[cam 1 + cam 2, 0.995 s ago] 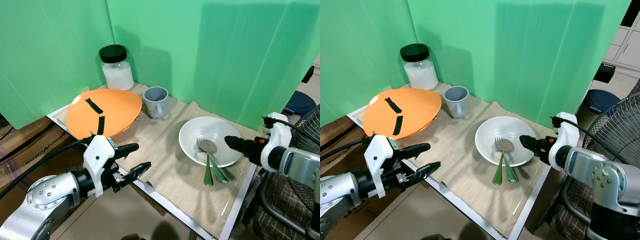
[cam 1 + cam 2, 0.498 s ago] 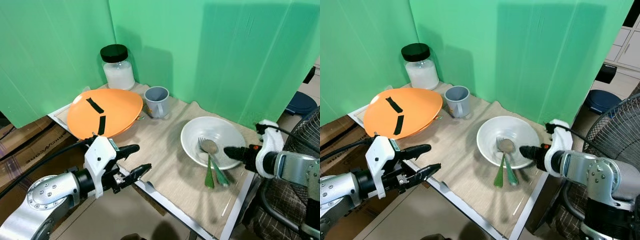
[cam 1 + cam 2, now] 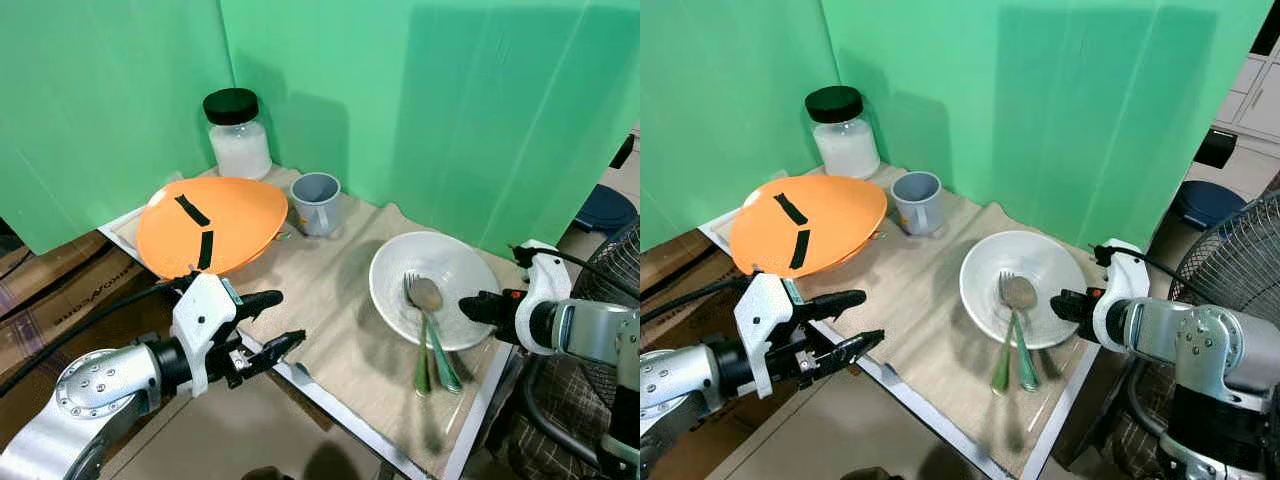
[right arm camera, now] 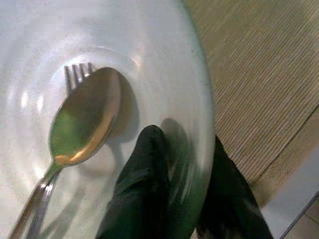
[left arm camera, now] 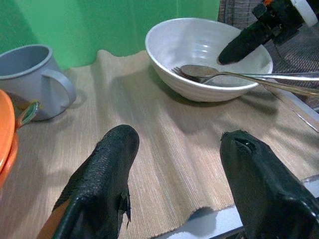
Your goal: Setting the table
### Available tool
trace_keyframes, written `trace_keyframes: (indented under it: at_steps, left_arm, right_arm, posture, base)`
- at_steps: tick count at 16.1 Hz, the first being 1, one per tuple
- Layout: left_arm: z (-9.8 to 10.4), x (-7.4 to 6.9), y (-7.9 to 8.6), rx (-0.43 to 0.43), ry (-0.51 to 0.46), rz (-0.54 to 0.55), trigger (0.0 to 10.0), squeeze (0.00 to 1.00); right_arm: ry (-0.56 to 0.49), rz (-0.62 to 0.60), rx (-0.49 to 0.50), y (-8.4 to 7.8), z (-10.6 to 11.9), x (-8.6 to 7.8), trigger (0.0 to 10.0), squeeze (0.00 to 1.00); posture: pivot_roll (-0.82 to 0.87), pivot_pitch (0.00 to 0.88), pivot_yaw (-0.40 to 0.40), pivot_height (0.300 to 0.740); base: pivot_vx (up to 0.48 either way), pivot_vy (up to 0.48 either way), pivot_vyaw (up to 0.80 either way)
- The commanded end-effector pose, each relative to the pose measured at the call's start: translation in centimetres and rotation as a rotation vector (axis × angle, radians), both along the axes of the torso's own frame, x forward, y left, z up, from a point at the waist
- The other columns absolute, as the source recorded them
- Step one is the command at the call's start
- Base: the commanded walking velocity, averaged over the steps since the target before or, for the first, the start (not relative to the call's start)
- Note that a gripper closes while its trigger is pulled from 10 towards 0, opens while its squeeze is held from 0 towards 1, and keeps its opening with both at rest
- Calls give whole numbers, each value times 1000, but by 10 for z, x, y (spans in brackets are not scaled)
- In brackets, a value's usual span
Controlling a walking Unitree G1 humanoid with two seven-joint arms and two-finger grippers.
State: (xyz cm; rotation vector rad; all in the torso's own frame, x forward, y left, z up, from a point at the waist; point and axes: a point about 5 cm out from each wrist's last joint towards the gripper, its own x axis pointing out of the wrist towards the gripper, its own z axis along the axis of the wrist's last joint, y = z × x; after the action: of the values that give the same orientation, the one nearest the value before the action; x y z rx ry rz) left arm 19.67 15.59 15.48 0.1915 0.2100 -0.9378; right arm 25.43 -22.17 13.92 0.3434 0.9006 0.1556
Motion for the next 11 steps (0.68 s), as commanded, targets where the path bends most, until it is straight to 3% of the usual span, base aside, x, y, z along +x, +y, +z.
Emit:
trace_keyframes:
  at_steps: [1, 11]
  left_arm:
    - [-2, 1, 2, 20, -1, 5, 10000, 0]
    - [-6, -5, -2, 12, 11, 2, 10000, 0]
  right_arm:
    - [10, 4, -29, -2, 3, 2, 0, 0]
    - [99, 127, -62, -6, -3, -1, 0, 0]
  posture:
    - [-15, 0, 43, 740]
    - [-12, 0, -1, 740]
  base:
    - [0, 0, 0]
    - [0, 0, 0]
